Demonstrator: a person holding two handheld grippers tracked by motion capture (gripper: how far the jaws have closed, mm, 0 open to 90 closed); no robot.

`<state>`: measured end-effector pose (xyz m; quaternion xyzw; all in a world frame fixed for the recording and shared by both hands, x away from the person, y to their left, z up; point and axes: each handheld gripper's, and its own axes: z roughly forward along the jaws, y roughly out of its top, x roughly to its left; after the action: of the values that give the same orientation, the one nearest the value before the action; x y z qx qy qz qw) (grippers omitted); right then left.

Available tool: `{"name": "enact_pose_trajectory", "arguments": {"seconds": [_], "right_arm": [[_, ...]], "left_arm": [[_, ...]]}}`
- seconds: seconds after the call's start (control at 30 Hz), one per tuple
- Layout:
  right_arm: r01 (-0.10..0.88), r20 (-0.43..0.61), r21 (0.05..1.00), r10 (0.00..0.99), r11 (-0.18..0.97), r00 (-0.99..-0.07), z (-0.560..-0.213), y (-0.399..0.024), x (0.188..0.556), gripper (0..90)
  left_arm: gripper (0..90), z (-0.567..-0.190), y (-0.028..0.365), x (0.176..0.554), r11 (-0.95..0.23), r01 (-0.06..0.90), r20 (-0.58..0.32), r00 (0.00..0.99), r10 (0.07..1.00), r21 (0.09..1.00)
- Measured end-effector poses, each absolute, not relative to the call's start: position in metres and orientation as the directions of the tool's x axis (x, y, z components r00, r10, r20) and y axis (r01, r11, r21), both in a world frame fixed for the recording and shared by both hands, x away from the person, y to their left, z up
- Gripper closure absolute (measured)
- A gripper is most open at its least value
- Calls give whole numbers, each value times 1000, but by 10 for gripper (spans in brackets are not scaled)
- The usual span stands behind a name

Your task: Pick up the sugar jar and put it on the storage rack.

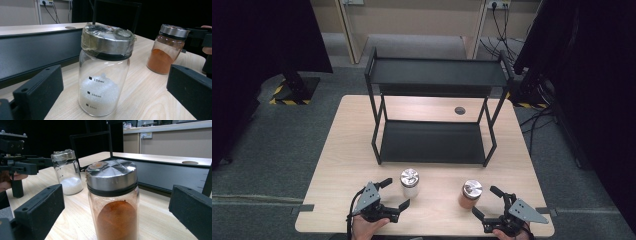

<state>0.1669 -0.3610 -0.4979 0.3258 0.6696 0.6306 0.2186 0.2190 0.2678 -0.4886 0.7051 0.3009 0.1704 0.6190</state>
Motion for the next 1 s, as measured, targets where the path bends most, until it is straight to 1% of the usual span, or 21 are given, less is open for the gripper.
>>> {"name": "enact_pose_trajectory", "arguments": {"seconds": [1.0], "right_arm": [[154,118,988,709,-14,-695,-499,-360,168,3]], "left_arm": [[7,-481,246,242,-116,209,-88,764,640,971]]}}
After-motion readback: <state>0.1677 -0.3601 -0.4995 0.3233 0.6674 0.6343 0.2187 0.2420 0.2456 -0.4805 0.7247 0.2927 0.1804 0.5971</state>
